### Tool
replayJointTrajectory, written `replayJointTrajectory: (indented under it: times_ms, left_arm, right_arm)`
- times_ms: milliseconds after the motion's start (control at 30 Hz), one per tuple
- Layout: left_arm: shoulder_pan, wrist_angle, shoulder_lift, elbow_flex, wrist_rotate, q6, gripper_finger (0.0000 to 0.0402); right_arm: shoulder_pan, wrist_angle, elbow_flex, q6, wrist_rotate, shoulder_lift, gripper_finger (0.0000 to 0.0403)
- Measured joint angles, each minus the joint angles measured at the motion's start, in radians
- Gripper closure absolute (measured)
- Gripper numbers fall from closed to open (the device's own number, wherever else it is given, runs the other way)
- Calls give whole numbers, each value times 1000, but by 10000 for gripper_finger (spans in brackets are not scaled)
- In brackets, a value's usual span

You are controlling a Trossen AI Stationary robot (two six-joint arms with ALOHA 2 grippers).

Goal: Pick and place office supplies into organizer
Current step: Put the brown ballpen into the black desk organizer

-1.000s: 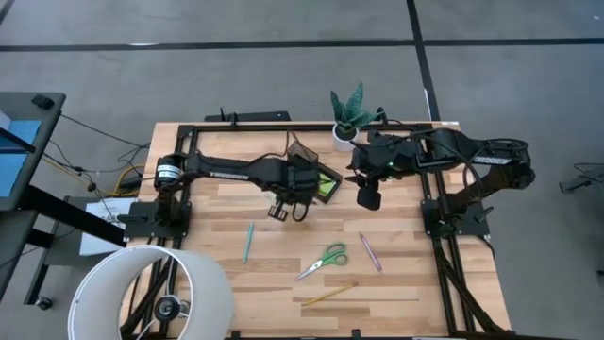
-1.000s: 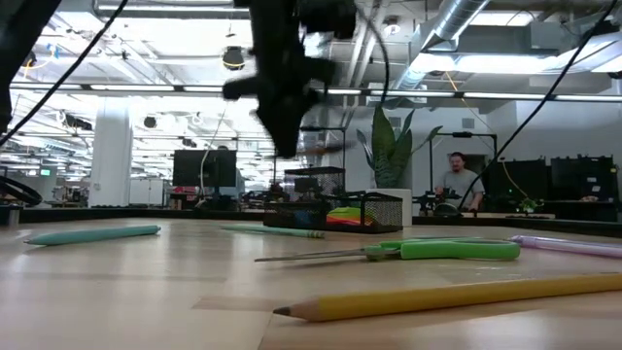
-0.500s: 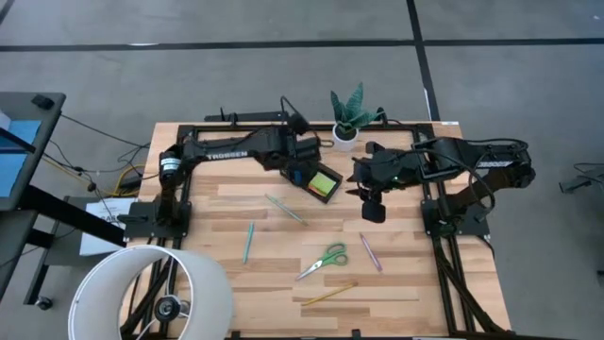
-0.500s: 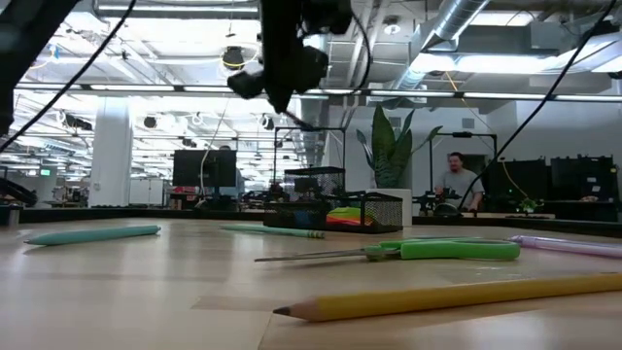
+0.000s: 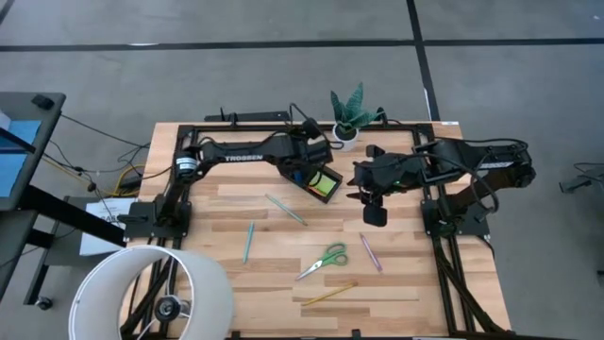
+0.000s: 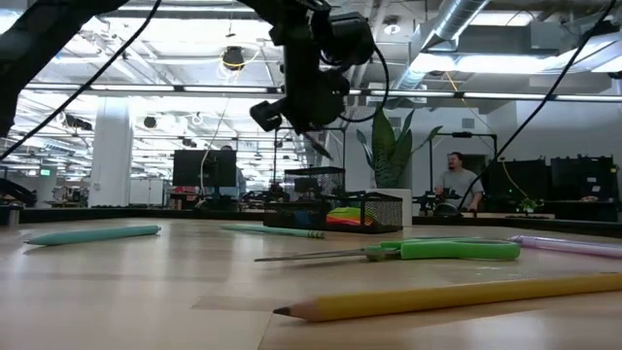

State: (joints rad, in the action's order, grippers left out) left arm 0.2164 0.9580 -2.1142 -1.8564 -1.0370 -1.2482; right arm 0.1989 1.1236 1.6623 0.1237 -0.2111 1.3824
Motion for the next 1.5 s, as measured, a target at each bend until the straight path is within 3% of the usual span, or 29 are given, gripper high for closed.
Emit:
replayJointTrajectory:
  times_ms: [467,1333,1500]
  left_arm:
    - [-6,66,-116,0,-19,53,366]
    - [-7,12,-117,0,75,231,356]
    - [-8,15,-117,0,91,220,313]
  right_arm:
    - [4,35,0,0,1,0,276]
    - [4,36,0,-1,34,0,276]
    - [4,36,0,-1,57,0,276]
